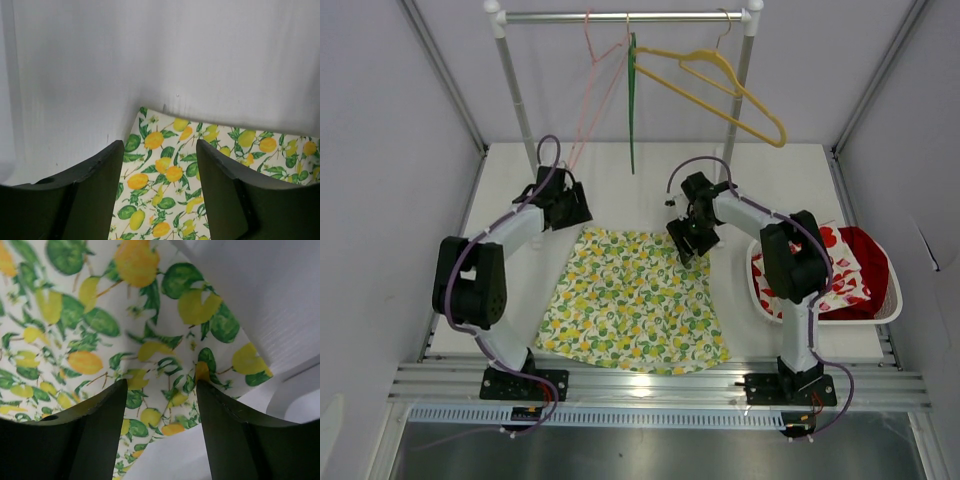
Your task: Place the skirt on the hanger
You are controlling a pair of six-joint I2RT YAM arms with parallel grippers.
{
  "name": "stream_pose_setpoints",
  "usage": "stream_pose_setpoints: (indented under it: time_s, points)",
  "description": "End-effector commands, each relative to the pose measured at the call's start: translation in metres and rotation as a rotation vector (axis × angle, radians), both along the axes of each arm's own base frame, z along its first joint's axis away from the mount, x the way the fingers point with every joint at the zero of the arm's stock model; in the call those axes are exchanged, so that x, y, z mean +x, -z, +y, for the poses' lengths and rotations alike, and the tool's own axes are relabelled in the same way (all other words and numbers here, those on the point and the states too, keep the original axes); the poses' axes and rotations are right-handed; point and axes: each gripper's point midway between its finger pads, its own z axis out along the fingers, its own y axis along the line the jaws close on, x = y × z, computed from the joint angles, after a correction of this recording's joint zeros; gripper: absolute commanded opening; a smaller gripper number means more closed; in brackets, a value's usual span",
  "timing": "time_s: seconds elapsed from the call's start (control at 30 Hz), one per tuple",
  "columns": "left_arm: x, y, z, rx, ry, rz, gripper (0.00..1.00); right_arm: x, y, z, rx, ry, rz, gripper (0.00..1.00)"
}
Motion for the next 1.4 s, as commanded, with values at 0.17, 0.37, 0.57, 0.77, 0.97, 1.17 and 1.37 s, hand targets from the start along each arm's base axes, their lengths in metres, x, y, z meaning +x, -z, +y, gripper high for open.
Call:
stream_pose_setpoints:
  time_s: [0.17,0.37,0.57,0.77,0.97,1.17,1.37]
  points:
    - [0.019,0.006,0.003,0.152,0.159,0.013,0.71,0.048,-0.015,-0.007,0.114,0.255,-0.057,0.68]
    - [0.014,0.020,0.002,0.176,0.203,0.066,0.70,0.055,-0.026,-0.017,0.157,0.317,-0.055,0.69]
    - [0.009,0.033,-0.007,0.139,0.258,0.111,0.71,0.060,-0.020,-0.028,0.157,0.365,-0.043,0.70]
    - [-0.003,0.057,-0.016,0.105,0.295,0.190,0.68,0.060,-0.011,-0.029,0.136,0.383,-0.028,0.70]
    - [-0.012,0.067,-0.010,0.121,0.266,0.230,0.42,0.058,-0.017,-0.045,0.103,0.411,-0.051,0.73]
    - [-0.020,0.065,0.003,0.169,0.230,0.250,0.02,0.051,-0.007,-0.050,0.076,0.408,-0.038,0.73]
    - [-0.028,0.065,-0.003,0.130,0.229,0.249,0.00,0.052,0.000,-0.031,0.088,0.362,-0.033,0.65]
